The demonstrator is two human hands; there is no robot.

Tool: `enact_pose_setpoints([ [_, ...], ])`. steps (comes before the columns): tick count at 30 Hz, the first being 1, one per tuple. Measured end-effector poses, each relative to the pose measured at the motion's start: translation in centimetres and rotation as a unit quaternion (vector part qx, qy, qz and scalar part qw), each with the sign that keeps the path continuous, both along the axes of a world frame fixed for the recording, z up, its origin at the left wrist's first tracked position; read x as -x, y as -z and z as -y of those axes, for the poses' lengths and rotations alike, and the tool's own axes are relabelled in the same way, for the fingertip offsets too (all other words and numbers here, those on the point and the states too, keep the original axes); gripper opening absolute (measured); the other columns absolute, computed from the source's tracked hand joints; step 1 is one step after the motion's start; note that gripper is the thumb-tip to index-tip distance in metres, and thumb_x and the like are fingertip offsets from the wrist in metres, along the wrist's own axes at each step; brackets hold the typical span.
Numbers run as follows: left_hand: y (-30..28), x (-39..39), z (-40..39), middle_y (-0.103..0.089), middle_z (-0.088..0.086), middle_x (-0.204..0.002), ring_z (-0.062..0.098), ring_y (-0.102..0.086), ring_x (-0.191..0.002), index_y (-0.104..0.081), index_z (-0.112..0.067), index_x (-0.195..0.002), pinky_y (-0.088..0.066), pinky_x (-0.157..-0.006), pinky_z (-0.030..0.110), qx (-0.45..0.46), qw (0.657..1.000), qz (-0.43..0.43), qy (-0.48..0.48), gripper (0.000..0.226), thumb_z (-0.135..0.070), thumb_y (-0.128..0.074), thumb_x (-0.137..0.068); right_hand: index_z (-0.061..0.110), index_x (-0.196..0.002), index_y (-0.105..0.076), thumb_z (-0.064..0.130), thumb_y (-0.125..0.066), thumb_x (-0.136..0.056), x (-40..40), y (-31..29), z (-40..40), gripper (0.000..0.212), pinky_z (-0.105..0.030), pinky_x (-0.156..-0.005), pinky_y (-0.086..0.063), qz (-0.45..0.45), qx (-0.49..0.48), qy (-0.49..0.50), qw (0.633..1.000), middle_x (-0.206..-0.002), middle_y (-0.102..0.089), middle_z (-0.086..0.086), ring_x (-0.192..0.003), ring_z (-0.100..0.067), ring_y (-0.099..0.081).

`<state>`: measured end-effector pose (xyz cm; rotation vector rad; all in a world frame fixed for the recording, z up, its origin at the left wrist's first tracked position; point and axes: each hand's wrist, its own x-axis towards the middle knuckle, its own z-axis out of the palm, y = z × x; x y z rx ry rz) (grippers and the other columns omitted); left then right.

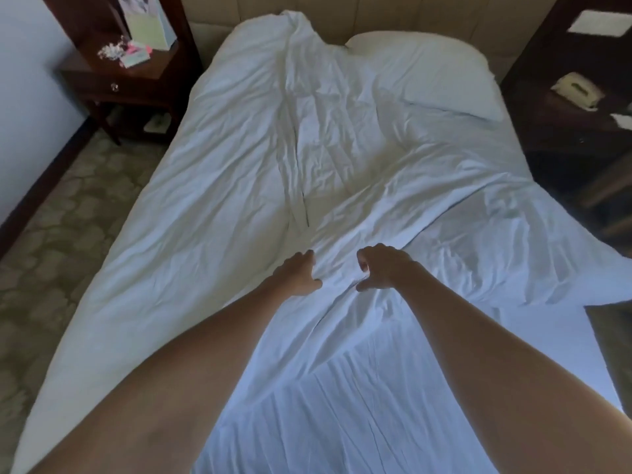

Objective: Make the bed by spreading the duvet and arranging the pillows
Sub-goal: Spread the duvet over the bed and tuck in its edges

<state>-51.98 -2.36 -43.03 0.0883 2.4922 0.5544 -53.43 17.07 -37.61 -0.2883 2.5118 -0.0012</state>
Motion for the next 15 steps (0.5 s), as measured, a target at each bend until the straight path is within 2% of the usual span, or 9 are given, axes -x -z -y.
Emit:
enact_pose_setpoints([
  [3,3.3,2.1,-1.4,-0.033,0.010,-0.144,0.034,-0.040,-0.128,-0.021,-0.016,-0.147,-0.037,-0.101,0.045,0.026,0.999,-0.006,-0.034,0.082,-0.041,-0.066,-0.084,0.024,-0.140,-0.037,0.050,-0.078,-0.075,4.1,3.6,-0.6,0.082,-0.040,-0.099,-0.043,-0.005,-0.068,-0.092,0.993,-0.137,-0.040,-0.003,-0.130,-0.023,-0.039],
  [5,5.9,3.5,-2.0,-0.010,0.009,-0.159,0.036,-0.020,-0.143,0.001,-0.021,-0.154,-0.027,-0.110,0.049,0.032,0.998,0.011,-0.059,0.106,-0.048,-0.071,-0.080,0.027,-0.150,-0.022,0.050,-0.079,-0.072,6.6,6.2,-0.5,0.100,-0.042,-0.106,-0.037,-0.022,-0.086,-0.135,0.987,-0.150,-0.027,-0.002,-0.140,-0.023,-0.027],
  [7,8.7,4.9,-2.8,0.012,0.007,-0.163,0.035,0.002,-0.149,0.017,-0.025,-0.153,-0.011,-0.117,0.053,0.022,0.995,0.039,-0.086,0.124,-0.054,-0.075,-0.075,0.028,-0.155,-0.009,0.047,-0.080,-0.072,9.1,8.9,-0.4,0.112,-0.044,-0.114,-0.028,-0.026,-0.081,-0.166,0.983,-0.161,-0.009,-0.001,-0.149,-0.023,-0.011],
  [8,9.5,5.2,-3.1,0.015,0.006,-0.162,0.033,0.006,-0.149,0.021,-0.026,-0.152,-0.007,-0.118,0.053,0.017,0.994,0.048,-0.095,0.129,-0.056,-0.076,-0.072,0.028,-0.156,-0.003,0.045,-0.081,-0.073,9.6,9.8,-0.2,0.116,-0.045,-0.117,-0.022,-0.027,-0.082,-0.177,0.980,-0.164,-0.001,0.001,-0.151,-0.023,-0.002],
  [9,10.7,5.6,-3.6,0.011,0.005,-0.163,0.032,0.002,-0.150,0.023,-0.026,-0.151,-0.009,-0.118,0.052,0.012,0.993,0.051,-0.107,0.131,-0.058,-0.076,-0.071,0.029,-0.156,0.003,0.044,-0.081,-0.073,10.4,11.0,-0.3,0.119,-0.045,-0.120,-0.017,-0.029,-0.086,-0.187,0.978,-0.164,0.007,0.002,-0.151,-0.022,0.005],
  [11,13.2,6.5,-4.7,-0.014,0.004,-0.162,0.028,-0.023,-0.146,0.018,-0.024,-0.153,-0.026,-0.114,0.045,0.004,0.990,0.059,-0.132,0.125,-0.058,-0.073,-0.074,0.029,-0.156,0.010,0.043,-0.081,-0.073,11.7,13.7,-0.8,0.124,-0.046,-0.122,-0.006,-0.042,-0.095,-0.202,0.974,-0.163,0.016,0.002,-0.150,-0.023,0.015],
  [13,14.5,7.0,-5.5,-0.037,0.004,-0.153,0.028,-0.043,-0.134,-0.004,-0.023,-0.156,-0.038,-0.105,0.037,-0.024,0.988,0.067,-0.136,0.103,-0.050,-0.070,-0.081,0.028,-0.154,0.015,0.047,-0.082,-0.070,12.4,15.6,-1.7,0.129,-0.051,-0.121,0.002,-0.053,-0.116,-0.218,0.967,-0.162,0.021,0.000,-0.149,-0.024,0.020],
  [15,14.6,7.3,-6.0,-0.045,0.004,-0.147,0.027,-0.049,-0.128,-0.026,-0.021,-0.150,-0.042,-0.101,0.034,-0.040,0.988,0.096,-0.114,0.082,-0.044,-0.069,-0.084,0.026,-0.154,0.016,0.054,-0.082,-0.066,12.7,16.4,-2.7,0.134,-0.055,-0.119,0.007,-0.059,-0.124,-0.239,0.961,-0.163,0.016,-0.002,-0.149,-0.025,0.018],
])
